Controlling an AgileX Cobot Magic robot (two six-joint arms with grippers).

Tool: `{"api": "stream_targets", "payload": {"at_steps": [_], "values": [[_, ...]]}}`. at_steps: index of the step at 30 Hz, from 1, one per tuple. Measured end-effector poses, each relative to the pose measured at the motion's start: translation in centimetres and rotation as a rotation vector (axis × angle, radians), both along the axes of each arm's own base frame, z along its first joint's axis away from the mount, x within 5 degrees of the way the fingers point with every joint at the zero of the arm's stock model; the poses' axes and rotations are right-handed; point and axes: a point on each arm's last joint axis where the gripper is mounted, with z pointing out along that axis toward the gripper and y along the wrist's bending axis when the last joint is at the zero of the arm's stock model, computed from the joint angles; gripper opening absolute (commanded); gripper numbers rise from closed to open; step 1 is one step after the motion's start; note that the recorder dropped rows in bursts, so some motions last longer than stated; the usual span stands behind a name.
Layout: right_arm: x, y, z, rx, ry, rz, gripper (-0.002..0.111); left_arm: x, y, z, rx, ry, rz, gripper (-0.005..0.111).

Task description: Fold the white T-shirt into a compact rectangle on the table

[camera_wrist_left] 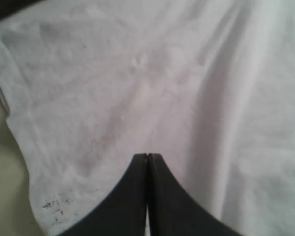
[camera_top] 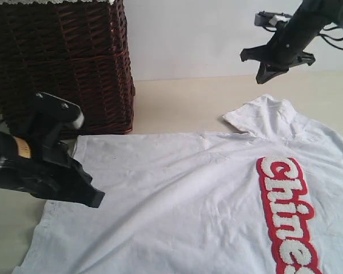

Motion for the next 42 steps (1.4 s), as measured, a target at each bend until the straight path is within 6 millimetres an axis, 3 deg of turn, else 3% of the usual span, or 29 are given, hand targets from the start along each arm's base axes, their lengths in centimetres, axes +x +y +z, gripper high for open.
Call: {"api": "stream_targets", "payload": {"at_steps": [4, 8, 12, 17, 23, 32, 36, 38, 42], "values": [[-0.8, 0.4, 3.4, 0.002, -0.047, 0.021, 0.000, 3.0, -0.8, -4.1, 0.091, 0.148, 0.023, 0.000], [-1.2, 0.5, 5.2, 0.004, -0.081, 0.027, 0.000, 4.1, 0.1, -7.4, 0.160, 0.291, 0.065, 0.000], [-1.5, 0.5, 6.2, 0.003, -0.100, 0.038, 0.000, 4.0, 1.5, -8.4, 0.161, 0.313, 0.113, 0.000], [-1.8, 0.7, 7.2, 0.001, -0.126, 0.048, 0.000, 2.3, 3.3, -8.7, 0.128, 0.251, 0.176, 0.000], [-2.4, 1.1, 10.1, 0.035, -0.210, 0.057, 0.000, -0.5, 4.8, -7.7, 0.097, 0.212, 0.213, 0.000], [-4.3, 1.7, 14.2, 0.069, -0.419, 0.044, 0.000, -1.8, 5.4, -1.9, -0.010, 0.058, 0.222, 0.000], [-7.5, 1.1, 15.7, 0.088, -0.676, -0.026, 0.000, -2.1, 5.4, -0.9, -0.036, 0.020, 0.225, 0.000], [-9.8, 0.6, 14.6, 0.065, -0.693, -0.060, 0.000, -2.0, 5.4, -0.8, -0.042, 0.012, 0.227, 0.000], [-12.7, 0.4, 9.5, 0.040, -0.443, -0.020, 0.000, -1.8, 5.4, -0.7, -0.058, -0.015, 0.232, 0.000]]}}
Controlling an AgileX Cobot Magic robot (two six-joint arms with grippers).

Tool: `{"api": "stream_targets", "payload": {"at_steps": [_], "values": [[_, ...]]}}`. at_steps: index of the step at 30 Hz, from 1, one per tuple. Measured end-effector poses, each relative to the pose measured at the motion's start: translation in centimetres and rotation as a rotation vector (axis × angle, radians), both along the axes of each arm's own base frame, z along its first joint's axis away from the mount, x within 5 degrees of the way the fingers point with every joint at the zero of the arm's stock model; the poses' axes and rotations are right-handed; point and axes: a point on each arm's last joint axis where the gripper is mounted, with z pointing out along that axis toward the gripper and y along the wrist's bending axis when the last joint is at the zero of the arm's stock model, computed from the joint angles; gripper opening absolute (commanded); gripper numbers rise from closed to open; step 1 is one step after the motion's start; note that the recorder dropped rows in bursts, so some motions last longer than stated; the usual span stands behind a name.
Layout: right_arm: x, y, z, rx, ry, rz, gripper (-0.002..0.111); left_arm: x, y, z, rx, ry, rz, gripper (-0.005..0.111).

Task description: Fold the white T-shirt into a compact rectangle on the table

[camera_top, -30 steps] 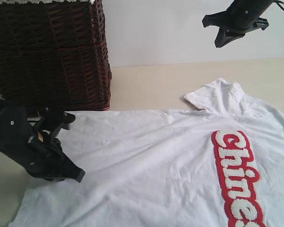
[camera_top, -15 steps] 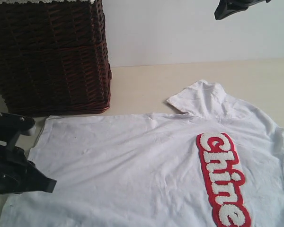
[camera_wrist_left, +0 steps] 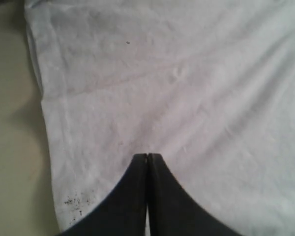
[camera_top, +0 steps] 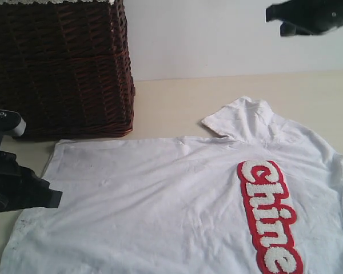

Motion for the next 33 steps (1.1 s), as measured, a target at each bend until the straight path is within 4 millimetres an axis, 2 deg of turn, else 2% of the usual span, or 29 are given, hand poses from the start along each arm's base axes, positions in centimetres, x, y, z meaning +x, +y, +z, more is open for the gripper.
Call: {"api": "stream_targets", "payload": {"at_steps": [2, 5, 6, 7, 8, 9, 13, 14, 16, 23, 33], "values": [[-1.2, 0.1, -1.8, -0.013, 0.140, 0.033, 0.000, 0.0, 0.0, 0.0, -0.001, 0.007, 0.002, 0.000], [-3.6, -0.5, -6.5, -0.049, 0.330, -0.011, 0.000, -0.1, 0.0, -0.1, 0.000, 0.020, 0.004, 0.000], [-4.6, -0.8, -8.3, -0.067, 0.373, -0.036, 0.000, -0.1, 0.0, -0.1, 0.001, 0.021, 0.004, 0.000], [-5.0, -1.0, -9.2, -0.076, 0.385, -0.052, 0.000, -0.1, 0.0, -0.1, 0.001, 0.021, 0.004, 0.000], [-6.2, -1.3, -11.3, -0.096, 0.413, -0.084, 0.000, -0.1, 0.0, -0.1, -0.003, 0.020, 0.007, 0.000], [-6.6, -1.4, -12.1, -0.102, 0.428, -0.095, 0.000, -0.1, 0.0, -0.1, -0.009, 0.016, 0.011, 0.000], [-6.2, -1.6, -15.6, -0.111, 0.485, -0.133, 0.000, -0.2, 0.0, -0.1, -0.016, 0.028, 0.020, 0.000], [-5.5, -1.6, -17.0, -0.117, 0.515, -0.133, 0.000, -0.2, 0.0, -0.1, -0.017, 0.032, 0.022, 0.000], [-4.3, -1.5, -18.2, -0.120, 0.530, -0.133, 0.000, -0.2, 0.0, -0.1, -0.016, 0.036, 0.022, 0.000], [0.1, -1.2, -19.2, -0.113, 0.513, -0.129, 0.000, -0.1, 0.0, -0.1, -0.021, 0.022, 0.023, 0.000], [1.9, -1.0, -18.6, -0.129, 0.526, -0.089, 0.000, 0.0, -0.1, 0.0, -0.025, 0.008, 0.025, 0.000]]}}
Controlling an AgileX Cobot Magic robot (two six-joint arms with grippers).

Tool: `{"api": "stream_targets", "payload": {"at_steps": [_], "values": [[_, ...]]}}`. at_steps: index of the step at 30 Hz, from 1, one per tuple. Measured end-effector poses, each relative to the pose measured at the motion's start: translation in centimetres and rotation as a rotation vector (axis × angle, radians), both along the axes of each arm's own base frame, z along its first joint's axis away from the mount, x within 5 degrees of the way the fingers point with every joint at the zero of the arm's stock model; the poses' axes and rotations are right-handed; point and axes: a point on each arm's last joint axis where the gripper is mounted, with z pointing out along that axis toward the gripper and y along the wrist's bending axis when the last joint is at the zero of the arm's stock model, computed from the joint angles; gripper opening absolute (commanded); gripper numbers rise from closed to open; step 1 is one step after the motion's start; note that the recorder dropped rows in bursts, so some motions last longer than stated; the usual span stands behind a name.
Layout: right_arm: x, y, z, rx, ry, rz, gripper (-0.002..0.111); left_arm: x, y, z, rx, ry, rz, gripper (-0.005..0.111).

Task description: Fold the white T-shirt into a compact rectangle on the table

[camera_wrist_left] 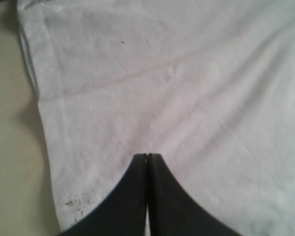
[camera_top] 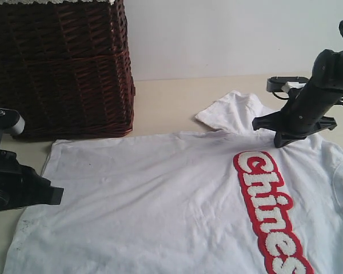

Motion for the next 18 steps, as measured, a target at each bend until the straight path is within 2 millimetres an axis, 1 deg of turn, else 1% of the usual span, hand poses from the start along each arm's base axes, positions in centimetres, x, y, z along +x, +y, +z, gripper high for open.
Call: {"api": "stream_targets", "payload": {"at_steps": [4, 10, 13, 14, 17, 18], "values": [[0.6, 0.0, 0.5, -0.006, -0.014, 0.016, 0.000, -0.1, 0.0, 0.0, 0.005, 0.016, -0.002, 0.000], [0.1, 0.1, 1.1, -0.007, 0.045, 0.051, 0.000, -0.3, 0.1, -0.2, 0.012, 0.037, -0.005, 0.000], [-0.2, 0.1, 3.1, 0.001, 0.013, 0.055, 0.000, -0.2, 0.0, -0.3, 0.014, 0.042, -0.005, 0.000], [-0.4, 0.2, 4.1, 0.006, -0.006, 0.058, 0.000, -0.2, 0.0, -0.5, 0.019, 0.054, -0.005, 0.000], [-1.4, 0.2, 6.9, 0.011, -0.060, 0.062, 0.000, -0.2, 0.0, -1.3, 0.033, 0.095, -0.005, 0.000], [-1.9, 0.1, 7.5, 0.013, -0.068, 0.061, 0.000, -0.1, 0.0, -1.6, 0.039, 0.113, -0.004, 0.000]]}}
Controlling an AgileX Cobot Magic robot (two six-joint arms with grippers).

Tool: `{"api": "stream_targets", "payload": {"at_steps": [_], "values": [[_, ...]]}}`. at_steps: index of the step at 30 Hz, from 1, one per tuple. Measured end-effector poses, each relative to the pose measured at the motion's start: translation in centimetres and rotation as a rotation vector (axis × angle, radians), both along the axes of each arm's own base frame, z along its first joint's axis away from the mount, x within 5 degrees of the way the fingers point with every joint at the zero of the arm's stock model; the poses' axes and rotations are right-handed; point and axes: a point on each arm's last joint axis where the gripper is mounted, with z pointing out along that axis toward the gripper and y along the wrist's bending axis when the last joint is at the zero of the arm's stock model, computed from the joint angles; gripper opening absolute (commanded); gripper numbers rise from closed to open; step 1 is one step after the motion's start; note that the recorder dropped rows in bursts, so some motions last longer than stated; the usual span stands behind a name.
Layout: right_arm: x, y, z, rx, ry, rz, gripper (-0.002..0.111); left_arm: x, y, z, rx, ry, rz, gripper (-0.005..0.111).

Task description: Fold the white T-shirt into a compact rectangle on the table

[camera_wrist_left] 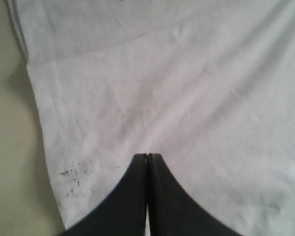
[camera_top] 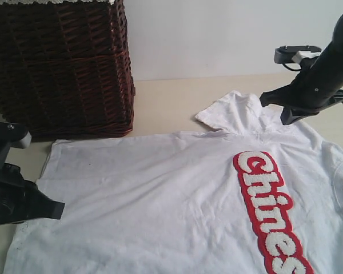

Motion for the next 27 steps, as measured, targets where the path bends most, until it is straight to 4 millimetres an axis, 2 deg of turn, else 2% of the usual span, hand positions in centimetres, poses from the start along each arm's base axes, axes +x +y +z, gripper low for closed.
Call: {"api": "stream_targets", "payload": {"at_steps": [3, 5, 10, 13, 21, 27], "values": [[-1.7, -0.1, 0.5, -0.001, 0.009, 0.005, 0.000, -0.1, -0.3, -0.9, 0.016, 0.049, -0.012, 0.000], [-2.5, -0.1, 0.1, -0.002, 0.030, 0.011, 0.000, -0.5, -1.1, -1.4, 0.030, 0.076, -0.050, 0.000], [-4.2, -0.1, -1.8, -0.007, 0.143, 0.042, 0.000, -2.0, -3.6, -2.1, 0.045, 0.107, -0.174, 0.000], [-4.7, -0.1, -3.0, -0.014, 0.186, 0.079, 0.000, -2.4, -4.3, -2.6, 0.059, 0.125, -0.210, 0.000], [-4.3, 0.4, -3.7, 0.025, 0.120, 0.156, 0.000, -2.4, -4.3, -5.3, 0.124, 0.211, -0.236, 0.000], [-4.1, 0.5, -3.9, 0.032, 0.106, 0.164, 0.000, -1.4, -4.8, -5.6, 0.105, 0.143, -0.234, 0.000]]}}
